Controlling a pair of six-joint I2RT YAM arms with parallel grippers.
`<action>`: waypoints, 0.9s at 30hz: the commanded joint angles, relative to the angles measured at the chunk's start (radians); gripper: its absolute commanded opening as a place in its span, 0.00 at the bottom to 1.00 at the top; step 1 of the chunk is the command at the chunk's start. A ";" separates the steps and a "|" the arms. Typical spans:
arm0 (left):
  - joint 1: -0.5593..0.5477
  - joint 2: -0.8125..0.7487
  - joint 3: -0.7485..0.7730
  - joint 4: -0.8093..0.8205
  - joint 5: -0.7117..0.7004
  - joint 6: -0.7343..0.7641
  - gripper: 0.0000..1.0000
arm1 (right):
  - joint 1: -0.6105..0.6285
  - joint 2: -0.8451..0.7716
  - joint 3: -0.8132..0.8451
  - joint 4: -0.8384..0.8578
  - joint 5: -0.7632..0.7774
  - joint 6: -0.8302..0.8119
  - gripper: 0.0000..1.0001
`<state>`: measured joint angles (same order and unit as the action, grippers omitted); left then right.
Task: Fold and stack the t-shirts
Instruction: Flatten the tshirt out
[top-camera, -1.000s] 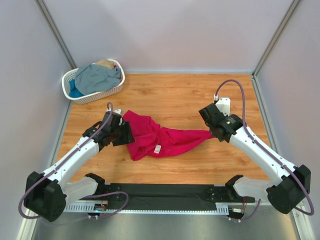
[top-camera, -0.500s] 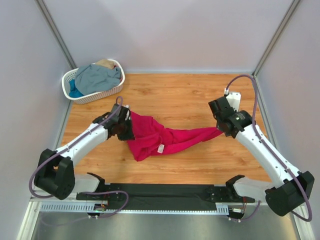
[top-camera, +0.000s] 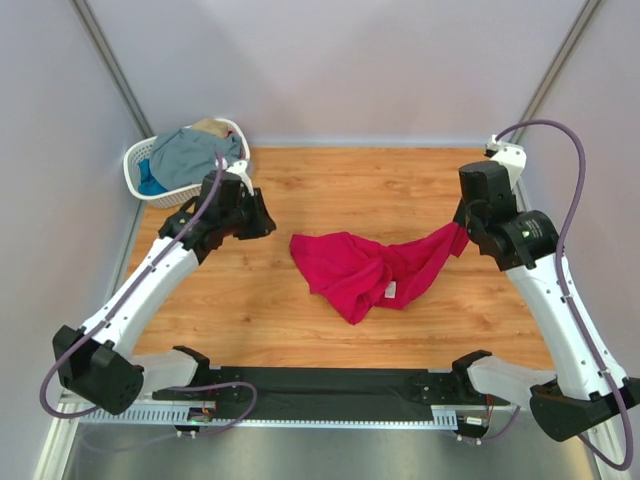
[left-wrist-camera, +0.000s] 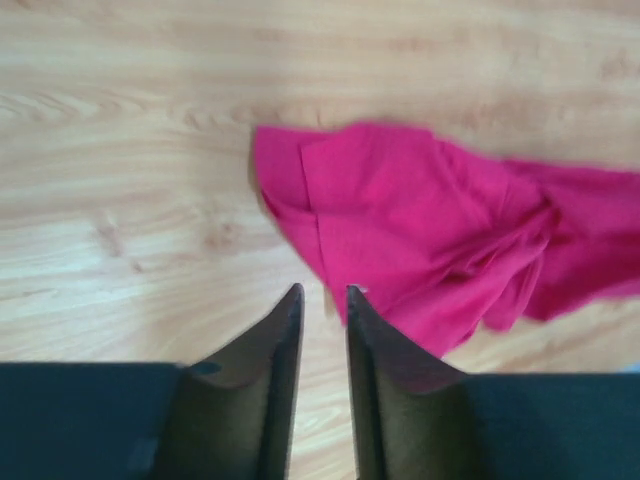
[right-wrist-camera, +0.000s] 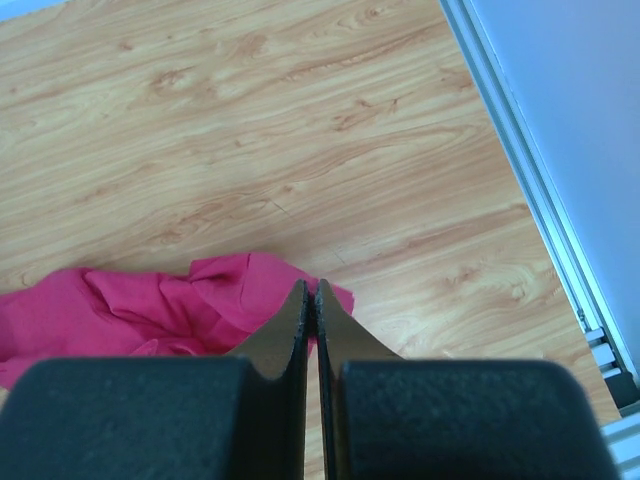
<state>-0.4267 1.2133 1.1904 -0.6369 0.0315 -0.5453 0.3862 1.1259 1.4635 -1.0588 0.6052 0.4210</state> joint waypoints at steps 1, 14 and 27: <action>-0.010 0.034 -0.081 0.097 0.203 0.010 0.40 | -0.004 -0.014 -0.018 -0.009 0.008 -0.031 0.00; -0.181 0.284 -0.308 0.376 0.363 -0.102 0.51 | -0.003 -0.043 -0.120 0.036 -0.064 -0.016 0.00; -0.149 0.479 -0.094 0.321 0.153 0.025 0.47 | -0.003 -0.081 -0.215 0.074 -0.114 -0.019 0.00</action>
<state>-0.5892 1.6581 1.0481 -0.3435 0.2077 -0.5640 0.3847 1.0645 1.2606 -1.0298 0.5125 0.4171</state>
